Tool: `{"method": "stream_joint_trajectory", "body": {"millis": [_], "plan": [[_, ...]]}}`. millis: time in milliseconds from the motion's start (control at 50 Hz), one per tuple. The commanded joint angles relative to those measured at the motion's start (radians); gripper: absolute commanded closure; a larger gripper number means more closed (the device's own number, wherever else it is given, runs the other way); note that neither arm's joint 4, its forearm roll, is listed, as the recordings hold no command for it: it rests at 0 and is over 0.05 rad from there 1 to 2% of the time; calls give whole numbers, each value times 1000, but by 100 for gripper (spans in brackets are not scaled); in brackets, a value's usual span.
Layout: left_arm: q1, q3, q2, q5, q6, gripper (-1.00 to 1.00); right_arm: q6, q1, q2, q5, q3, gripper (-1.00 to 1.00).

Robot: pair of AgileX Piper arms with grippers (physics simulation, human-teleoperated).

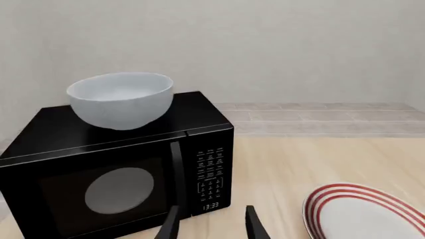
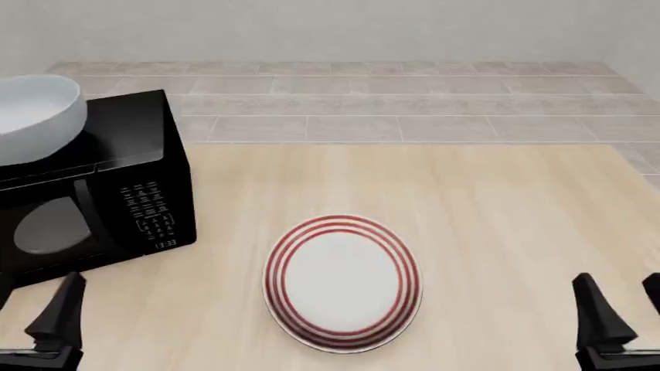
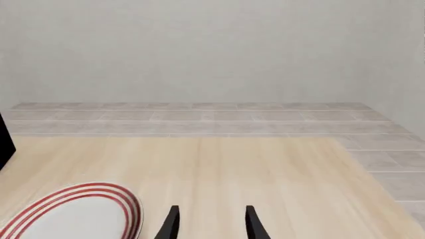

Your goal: Pick up the white bowl and put it on the plate.

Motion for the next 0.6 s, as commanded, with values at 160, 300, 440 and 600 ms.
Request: {"method": "stream_joint_trajectory", "body": {"millis": [160, 300, 440, 600], "plan": [[-2, 4, -1, -2, -1, -100, 0, -3, 10, -10, 1, -100], [-1, 3, 3, 0, -8, -100, -1, -3, 11, -11, 1, -100], [3, 9, -1, 5, -6, -100, -1, -3, 11, -11, 1, -100], [23, -6, 150, -102, -17, -100, -1, -3, 11, -11, 1, -100]]}}
